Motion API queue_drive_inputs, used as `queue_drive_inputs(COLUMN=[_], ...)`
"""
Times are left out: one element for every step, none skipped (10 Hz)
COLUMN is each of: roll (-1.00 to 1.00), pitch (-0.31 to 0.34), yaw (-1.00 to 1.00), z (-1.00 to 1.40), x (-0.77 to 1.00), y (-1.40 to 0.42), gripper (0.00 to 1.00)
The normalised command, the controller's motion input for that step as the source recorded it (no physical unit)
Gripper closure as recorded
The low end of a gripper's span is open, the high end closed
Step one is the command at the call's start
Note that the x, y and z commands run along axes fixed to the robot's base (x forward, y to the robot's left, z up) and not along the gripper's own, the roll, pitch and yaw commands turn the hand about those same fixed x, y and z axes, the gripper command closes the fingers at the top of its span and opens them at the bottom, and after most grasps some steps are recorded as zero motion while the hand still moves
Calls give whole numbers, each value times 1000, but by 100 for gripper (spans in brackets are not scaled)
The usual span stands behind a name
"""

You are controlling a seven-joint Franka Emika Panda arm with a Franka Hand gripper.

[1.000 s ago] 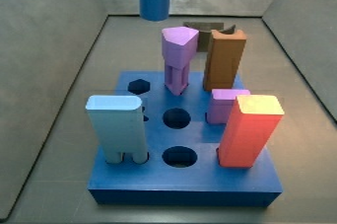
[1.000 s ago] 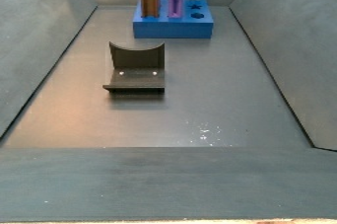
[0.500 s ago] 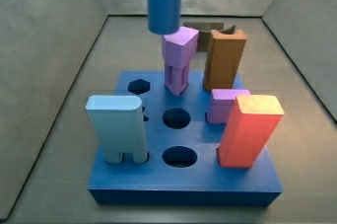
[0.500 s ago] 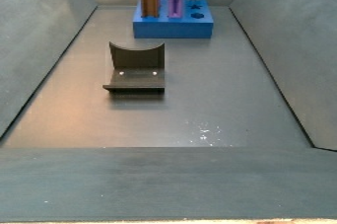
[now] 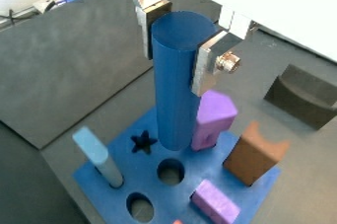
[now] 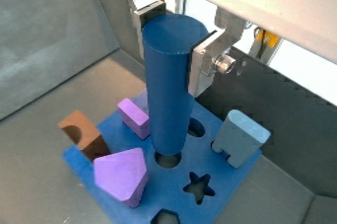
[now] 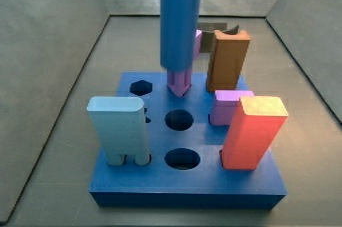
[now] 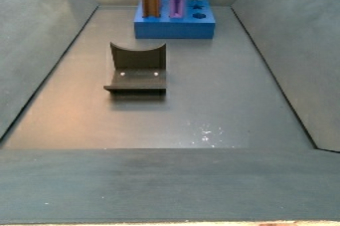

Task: Pick up the round object. Move up. Move to above the board. Insert the round object.
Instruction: Insert the round object.

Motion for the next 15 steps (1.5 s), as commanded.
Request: queue_drive_inputs(roll=[173, 86, 0, 0, 0, -36, -57, -87, -80, -59, -63, -79, -70, -67, -71], pitch=[0, -13, -39, -23, -50, -94, -106, -94, -79, -37, -11, 0, 0, 0, -3], yaw=[0, -14, -157, -234, -214, -200, -183, -197, -197, -211, -203, -197, -163, -149, -117], z=[-791, -806, -623, -417, -380, -343, -334, -371, -309, -249, -166, -120, -129, -171, -203], x=[183, 74, 0, -29, -86, -80, -11, 0, 0, -14, 0, 0, 117, 203, 171], y=[-189, -54, 0, 6, 0, 0, 0, 20, 46, 74, 71, 71, 34, 14, 0], gripper=[100, 100, 100, 100, 100, 100, 100, 100, 100, 100, 100, 100, 100, 100, 100])
